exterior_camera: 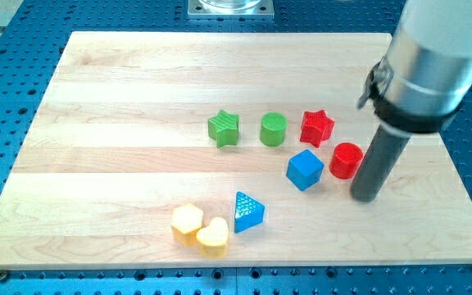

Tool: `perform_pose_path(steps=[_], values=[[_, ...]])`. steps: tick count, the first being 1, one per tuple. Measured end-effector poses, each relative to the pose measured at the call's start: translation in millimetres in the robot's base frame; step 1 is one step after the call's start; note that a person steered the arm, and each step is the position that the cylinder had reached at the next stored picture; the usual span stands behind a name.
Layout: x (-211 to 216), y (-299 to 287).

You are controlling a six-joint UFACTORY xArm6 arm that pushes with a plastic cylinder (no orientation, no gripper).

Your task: Place the red circle at the right of the red star

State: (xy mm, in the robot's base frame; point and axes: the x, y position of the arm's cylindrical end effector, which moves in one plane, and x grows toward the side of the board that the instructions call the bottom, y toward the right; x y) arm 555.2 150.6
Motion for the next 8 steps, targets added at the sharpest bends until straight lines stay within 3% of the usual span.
perform_pose_path(steps=[1, 4, 5, 7, 8], values=[[0, -26], [-62, 39], [-37, 11], [-49, -15], [-76, 31]])
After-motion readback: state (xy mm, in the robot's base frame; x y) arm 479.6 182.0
